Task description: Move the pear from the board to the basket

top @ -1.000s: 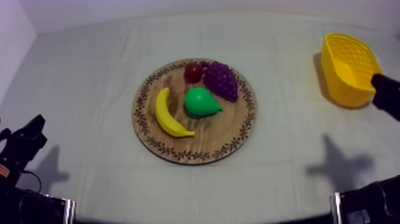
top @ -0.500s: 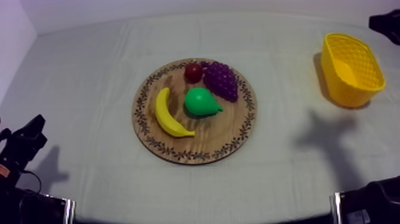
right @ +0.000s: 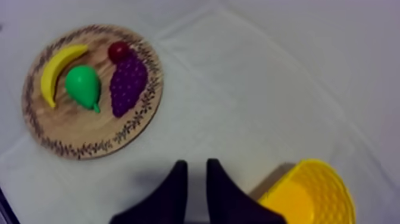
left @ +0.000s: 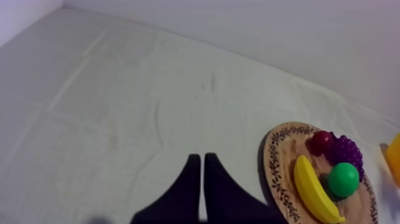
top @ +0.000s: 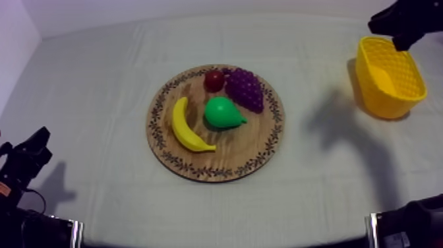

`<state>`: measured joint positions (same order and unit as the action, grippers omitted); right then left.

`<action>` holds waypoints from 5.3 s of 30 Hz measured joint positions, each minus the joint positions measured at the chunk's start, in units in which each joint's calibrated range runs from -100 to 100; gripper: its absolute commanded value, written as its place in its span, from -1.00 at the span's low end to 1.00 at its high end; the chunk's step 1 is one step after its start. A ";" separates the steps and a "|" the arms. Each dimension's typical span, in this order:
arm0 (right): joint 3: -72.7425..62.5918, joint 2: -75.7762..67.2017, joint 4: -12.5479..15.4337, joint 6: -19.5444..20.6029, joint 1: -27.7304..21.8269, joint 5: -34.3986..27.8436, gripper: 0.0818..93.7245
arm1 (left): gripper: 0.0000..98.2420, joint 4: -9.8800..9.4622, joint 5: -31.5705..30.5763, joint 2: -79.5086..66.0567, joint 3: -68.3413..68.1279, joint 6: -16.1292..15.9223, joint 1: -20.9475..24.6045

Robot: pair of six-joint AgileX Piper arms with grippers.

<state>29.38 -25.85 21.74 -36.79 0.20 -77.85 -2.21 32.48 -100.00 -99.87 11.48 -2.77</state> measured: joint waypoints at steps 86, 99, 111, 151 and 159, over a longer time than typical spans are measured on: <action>-16.97 58.80 -20.09 18.65 31.16 33.19 0.18 | -1.00 0.00 0.00 0.00 0.00 -0.01 0.00; -16.42 58.86 -20.40 19.16 30.86 33.98 -0.03 | -1.00 0.00 0.00 0.00 0.00 -0.01 0.00; -10.77 43.36 -27.31 24.43 27.28 39.29 0.03 | -1.00 0.00 0.00 0.00 0.00 -0.01 0.00; -2.65 32.11 -45.63 50.69 -5.45 38.54 0.04 | -1.00 0.00 0.00 0.00 0.00 -0.01 0.00; 0.30 36.92 -47.08 53.07 -5.74 38.30 0.03 | -1.00 0.00 0.00 0.00 0.00 -0.01 0.00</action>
<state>29.68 11.07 -25.34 16.28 -5.54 -39.55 -2.21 32.48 -100.00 -99.87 11.47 -2.77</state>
